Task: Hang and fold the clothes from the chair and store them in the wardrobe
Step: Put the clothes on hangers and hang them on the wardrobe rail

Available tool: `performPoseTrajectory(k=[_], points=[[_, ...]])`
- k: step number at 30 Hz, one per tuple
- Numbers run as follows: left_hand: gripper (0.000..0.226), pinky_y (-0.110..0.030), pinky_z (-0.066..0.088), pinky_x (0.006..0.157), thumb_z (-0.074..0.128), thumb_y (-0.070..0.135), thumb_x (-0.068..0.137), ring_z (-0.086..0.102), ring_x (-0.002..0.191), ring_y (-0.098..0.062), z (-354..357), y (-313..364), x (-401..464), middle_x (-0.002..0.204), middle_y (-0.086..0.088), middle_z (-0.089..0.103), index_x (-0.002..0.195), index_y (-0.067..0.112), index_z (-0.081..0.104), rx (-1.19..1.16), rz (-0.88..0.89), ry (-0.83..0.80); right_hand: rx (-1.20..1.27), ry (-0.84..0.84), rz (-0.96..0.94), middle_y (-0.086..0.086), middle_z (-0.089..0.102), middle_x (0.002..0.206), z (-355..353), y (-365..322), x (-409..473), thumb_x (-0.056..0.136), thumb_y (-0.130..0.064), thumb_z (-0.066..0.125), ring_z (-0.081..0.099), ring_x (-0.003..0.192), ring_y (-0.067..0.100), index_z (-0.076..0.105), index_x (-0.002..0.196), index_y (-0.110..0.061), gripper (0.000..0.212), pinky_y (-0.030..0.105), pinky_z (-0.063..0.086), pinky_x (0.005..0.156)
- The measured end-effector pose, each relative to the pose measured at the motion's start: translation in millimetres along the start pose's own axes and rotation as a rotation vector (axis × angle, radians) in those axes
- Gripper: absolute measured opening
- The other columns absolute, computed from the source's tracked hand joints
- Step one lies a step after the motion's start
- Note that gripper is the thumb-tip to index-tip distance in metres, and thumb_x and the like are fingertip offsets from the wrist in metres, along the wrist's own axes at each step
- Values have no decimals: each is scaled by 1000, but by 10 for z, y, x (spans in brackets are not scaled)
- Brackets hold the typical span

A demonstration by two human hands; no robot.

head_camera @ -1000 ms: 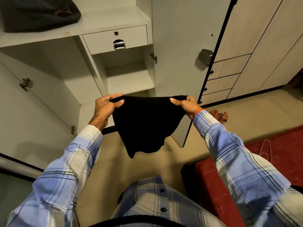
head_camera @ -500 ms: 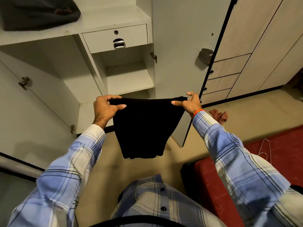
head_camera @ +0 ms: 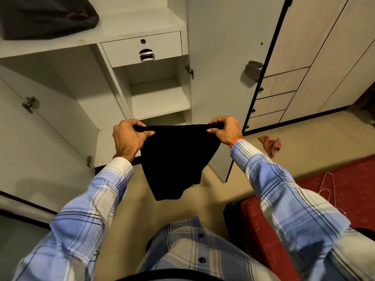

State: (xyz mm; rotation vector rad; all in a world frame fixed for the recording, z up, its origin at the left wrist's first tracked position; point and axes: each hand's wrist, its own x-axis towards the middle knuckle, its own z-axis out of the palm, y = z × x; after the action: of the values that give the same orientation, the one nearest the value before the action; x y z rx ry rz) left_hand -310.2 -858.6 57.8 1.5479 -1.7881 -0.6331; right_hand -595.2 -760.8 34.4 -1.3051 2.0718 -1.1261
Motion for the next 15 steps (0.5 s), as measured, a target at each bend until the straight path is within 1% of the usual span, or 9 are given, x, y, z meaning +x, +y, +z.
performPoseTrajectory(k=[2,4,6,8,10,11,12,14,15], points=[[34,-39,57,87,88,42,65,68,88,-22,7,2,-24,91,-3,74,90,22,76,52,20,18,-79,-5,-27,9,73,101,20,9,8,85,-14,73,64,97,18,75,103,-10,19,16,42,85],[35,-39,57,85,84,47,68,68,89,-25,13,27,-59,91,-4,74,92,23,76,118,42,52,-143,-25,-40,13,73,99,31,43,39,90,-20,67,65,97,25,75,104,-9,19,20,43,83],[36,-37,55,82,80,51,71,66,91,-28,20,62,-100,95,-5,73,93,23,75,222,74,98,-179,-23,-49,17,67,103,42,81,67,92,-26,65,61,103,29,75,105,-10,23,27,44,89],[37,-36,51,80,78,52,73,63,96,-30,23,73,-126,103,-7,68,93,22,73,312,101,124,-219,12,-69,18,55,117,41,98,73,92,-28,66,47,115,31,75,104,-9,24,29,36,98],[36,-39,46,89,79,49,73,54,109,-31,25,25,-115,118,-10,55,87,17,70,334,138,121,-221,35,-84,13,44,132,24,116,78,90,-29,67,36,124,29,75,101,-8,25,28,28,104],[34,-39,43,93,80,46,73,49,114,-31,19,-5,-98,123,-10,50,82,15,67,310,166,98,-202,33,-89,9,42,137,10,134,85,90,-29,67,34,125,26,75,100,-7,25,27,26,105],[32,-37,42,96,82,40,73,49,116,-29,8,-33,-71,124,-8,52,77,14,64,245,180,47,-149,17,-90,6,43,140,-4,157,95,91,-29,67,36,126,23,74,99,-5,26,25,26,104],[30,-29,45,87,82,29,75,60,100,-22,-29,-55,-37,106,-5,65,69,16,57,45,135,-98,107,-48,-48,7,54,133,-30,188,96,92,-24,67,50,116,17,72,98,0,26,22,33,99],[30,-28,46,78,82,26,77,62,88,-20,-39,-63,-22,92,-4,68,67,17,55,-36,90,-147,267,-65,-10,9,62,120,-35,186,76,92,-21,66,58,103,15,72,98,0,23,24,40,93]])
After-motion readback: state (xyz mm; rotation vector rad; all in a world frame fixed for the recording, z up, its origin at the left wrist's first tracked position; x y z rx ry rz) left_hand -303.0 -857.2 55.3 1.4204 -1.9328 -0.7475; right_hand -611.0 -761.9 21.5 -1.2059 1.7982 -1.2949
